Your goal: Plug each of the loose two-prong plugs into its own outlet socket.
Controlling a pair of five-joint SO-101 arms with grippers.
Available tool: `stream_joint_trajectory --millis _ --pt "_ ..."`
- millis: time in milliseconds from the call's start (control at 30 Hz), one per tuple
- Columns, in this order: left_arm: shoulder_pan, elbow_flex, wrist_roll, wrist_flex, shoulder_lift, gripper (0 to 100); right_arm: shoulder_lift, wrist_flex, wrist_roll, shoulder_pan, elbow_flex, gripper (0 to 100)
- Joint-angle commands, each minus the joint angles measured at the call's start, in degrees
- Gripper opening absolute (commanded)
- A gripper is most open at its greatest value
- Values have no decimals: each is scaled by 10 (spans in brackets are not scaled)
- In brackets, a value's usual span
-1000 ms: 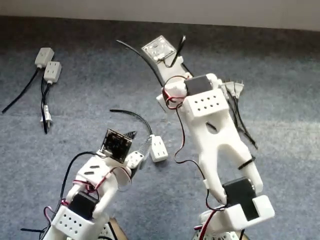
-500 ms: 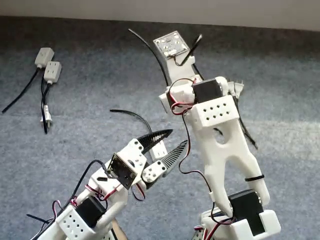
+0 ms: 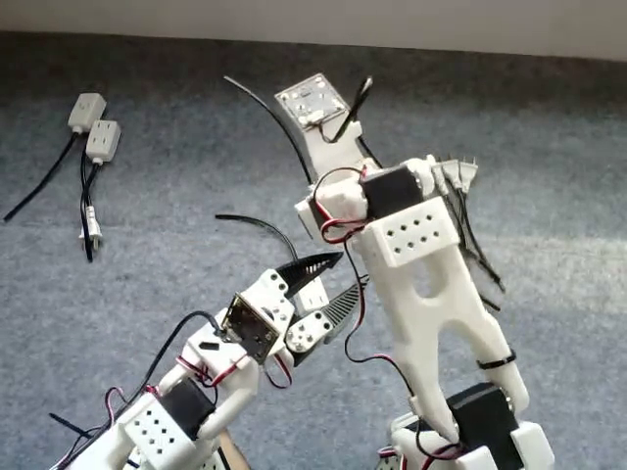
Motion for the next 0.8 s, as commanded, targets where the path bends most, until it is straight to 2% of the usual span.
stream_joint_trajectory --millis 0,133,233,367,767 --pt "-4 7 -4 -136 135 164 -60 2 -2 -4 -26 9" --pt "-18 -3 -5 -261 252 164 -101 -10 0 -6 32 9" --pt "-36 -30 -5 -314 324 164 -122 -28 0 -6 65 9" --pt "-43 -52 -4 -330 376 164 -131 -36 0 -6 80 9" --pt "-31 -55 -5 -329 365 164 -124 -31 0 -6 81 9"
